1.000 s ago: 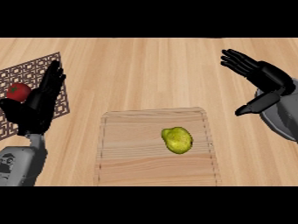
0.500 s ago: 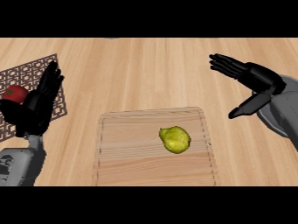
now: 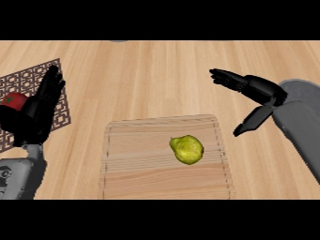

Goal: Pick the pear from the cutting board and place it in the pan

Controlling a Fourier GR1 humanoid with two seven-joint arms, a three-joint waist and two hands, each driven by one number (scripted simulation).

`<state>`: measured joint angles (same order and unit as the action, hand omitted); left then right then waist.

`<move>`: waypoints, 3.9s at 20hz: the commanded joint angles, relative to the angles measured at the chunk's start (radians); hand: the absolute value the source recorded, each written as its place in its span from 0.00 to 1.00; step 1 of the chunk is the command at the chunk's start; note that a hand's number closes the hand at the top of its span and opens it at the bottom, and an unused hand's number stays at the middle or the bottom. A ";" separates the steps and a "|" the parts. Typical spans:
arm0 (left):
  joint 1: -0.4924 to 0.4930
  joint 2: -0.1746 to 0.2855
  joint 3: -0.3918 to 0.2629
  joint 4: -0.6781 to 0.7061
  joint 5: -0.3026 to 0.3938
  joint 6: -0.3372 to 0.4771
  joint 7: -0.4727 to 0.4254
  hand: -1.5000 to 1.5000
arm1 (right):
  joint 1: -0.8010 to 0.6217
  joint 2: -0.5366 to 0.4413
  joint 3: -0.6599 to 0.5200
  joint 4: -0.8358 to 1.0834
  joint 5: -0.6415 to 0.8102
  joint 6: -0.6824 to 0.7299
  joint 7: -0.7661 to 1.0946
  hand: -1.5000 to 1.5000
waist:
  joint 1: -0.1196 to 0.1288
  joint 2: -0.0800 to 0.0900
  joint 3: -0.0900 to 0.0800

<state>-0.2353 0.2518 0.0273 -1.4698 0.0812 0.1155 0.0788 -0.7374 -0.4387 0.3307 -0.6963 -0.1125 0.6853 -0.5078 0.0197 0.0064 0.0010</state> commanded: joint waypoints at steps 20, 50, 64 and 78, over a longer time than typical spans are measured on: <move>0.018 -0.042 -0.014 -0.054 -0.035 0.013 0.031 0.50 | 0.012 0.103 0.221 0.031 0.270 -0.057 -0.252 0.00 | 0.003 -0.002 0.000; 0.018 -0.089 0.016 0.014 -0.067 -0.014 -0.024 0.50 | 0.021 0.251 0.277 0.030 0.490 -0.088 -0.241 1.00 | -0.008 -0.003 -0.001; 0.042 -0.056 0.062 -0.003 -0.059 -0.019 -0.013 0.50 | 0.026 0.247 0.155 0.119 0.533 -0.434 0.341 1.00 | -0.063 -0.030 -0.015; 0.054 -0.039 0.082 0.021 -0.064 -0.016 -0.010 0.50 | -0.223 0.343 0.142 -0.075 0.809 -1.038 1.214 1.00 | -0.099 -0.052 -0.007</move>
<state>-0.1820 0.2185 0.1073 -1.4616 0.0231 0.0911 0.0831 -0.8940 -0.1132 0.4667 -0.6946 0.6113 -0.2196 0.4972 -0.0651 -0.0485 -0.0077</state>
